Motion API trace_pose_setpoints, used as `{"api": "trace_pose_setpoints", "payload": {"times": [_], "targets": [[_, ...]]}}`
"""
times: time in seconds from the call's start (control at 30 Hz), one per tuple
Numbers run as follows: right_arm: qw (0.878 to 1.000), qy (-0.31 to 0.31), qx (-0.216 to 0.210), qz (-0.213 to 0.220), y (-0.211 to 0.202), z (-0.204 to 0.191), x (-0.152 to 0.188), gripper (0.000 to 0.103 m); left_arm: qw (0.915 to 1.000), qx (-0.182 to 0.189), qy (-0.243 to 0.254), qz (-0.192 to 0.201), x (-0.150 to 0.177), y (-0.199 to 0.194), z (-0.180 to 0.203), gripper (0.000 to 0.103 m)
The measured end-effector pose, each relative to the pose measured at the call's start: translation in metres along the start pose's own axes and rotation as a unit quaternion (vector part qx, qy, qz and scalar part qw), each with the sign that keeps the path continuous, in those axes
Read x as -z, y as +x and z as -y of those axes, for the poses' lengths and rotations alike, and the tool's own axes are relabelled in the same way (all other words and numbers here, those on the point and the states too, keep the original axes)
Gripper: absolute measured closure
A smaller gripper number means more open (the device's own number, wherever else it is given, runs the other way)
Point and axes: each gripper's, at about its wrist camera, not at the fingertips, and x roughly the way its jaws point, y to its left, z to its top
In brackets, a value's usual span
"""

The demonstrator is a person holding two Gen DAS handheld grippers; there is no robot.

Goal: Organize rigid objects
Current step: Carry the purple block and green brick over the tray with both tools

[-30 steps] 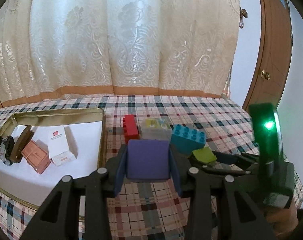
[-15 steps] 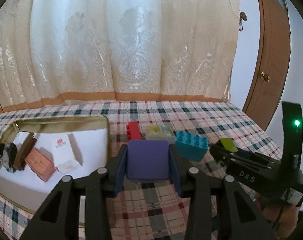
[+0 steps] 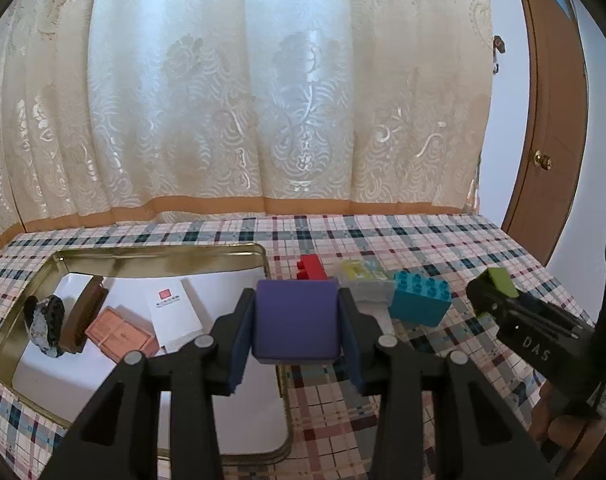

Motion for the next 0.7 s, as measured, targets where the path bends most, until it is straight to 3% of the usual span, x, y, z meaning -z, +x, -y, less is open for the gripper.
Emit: {"api": "trace_pose_setpoints", "payload": {"times": [0.7], "targets": [[0.999, -0.034, 0.003, 0.012, -0.005, -0.049, 0.007, 0.057, 1.0, -0.006, 0.004, 0.003, 0.002, -0.006, -0.034, 0.064]]}}
